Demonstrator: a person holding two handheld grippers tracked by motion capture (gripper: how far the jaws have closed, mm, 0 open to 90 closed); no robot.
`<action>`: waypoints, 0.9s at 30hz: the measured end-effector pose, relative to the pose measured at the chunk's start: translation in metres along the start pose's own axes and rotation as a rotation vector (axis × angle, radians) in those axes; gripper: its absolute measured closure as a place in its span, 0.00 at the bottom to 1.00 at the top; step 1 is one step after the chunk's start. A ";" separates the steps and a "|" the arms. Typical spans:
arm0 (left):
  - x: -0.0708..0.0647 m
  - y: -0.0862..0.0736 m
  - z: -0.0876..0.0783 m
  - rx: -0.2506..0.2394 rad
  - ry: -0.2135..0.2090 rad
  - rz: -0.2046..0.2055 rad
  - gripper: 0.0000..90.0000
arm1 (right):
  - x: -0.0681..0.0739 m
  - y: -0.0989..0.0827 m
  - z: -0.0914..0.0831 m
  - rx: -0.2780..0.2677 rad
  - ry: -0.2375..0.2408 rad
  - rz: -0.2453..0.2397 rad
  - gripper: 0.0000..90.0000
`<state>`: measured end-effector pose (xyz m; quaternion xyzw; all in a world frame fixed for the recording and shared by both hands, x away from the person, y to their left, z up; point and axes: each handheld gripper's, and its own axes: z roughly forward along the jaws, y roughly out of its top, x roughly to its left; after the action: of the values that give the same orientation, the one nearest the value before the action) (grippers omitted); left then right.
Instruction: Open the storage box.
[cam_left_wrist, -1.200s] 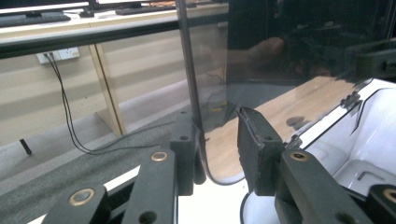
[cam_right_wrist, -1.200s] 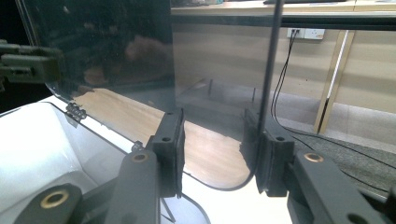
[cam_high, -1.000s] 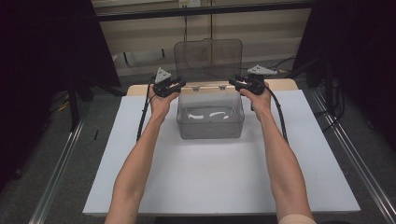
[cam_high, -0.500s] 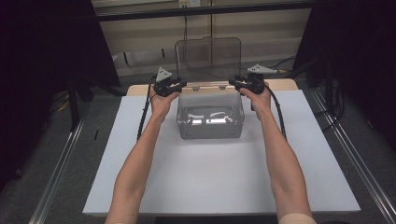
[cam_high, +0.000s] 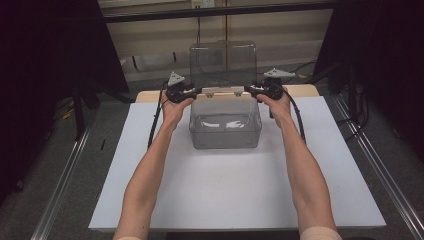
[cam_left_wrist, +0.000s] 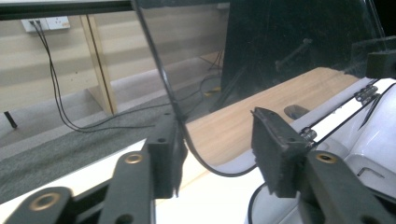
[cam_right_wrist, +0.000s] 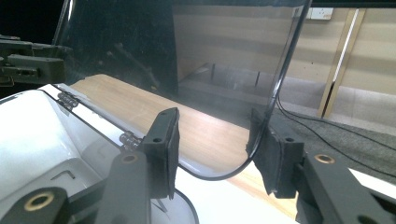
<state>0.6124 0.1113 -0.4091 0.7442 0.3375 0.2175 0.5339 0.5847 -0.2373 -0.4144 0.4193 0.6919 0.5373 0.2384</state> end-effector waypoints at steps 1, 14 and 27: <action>-0.001 0.000 0.001 0.007 0.001 0.001 0.56 | 0.000 0.000 0.000 0.002 -0.001 0.004 0.58; 0.002 0.000 0.001 0.031 -0.013 -0.067 0.55 | -0.001 0.002 0.002 0.036 -0.014 0.013 0.54; 0.005 -0.002 0.002 0.032 -0.015 -0.119 0.54 | -0.005 0.000 0.004 0.041 0.000 0.054 0.53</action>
<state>0.6172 0.1142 -0.4123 0.7331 0.3804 0.1743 0.5363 0.5904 -0.2391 -0.4158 0.4424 0.6913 0.5292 0.2152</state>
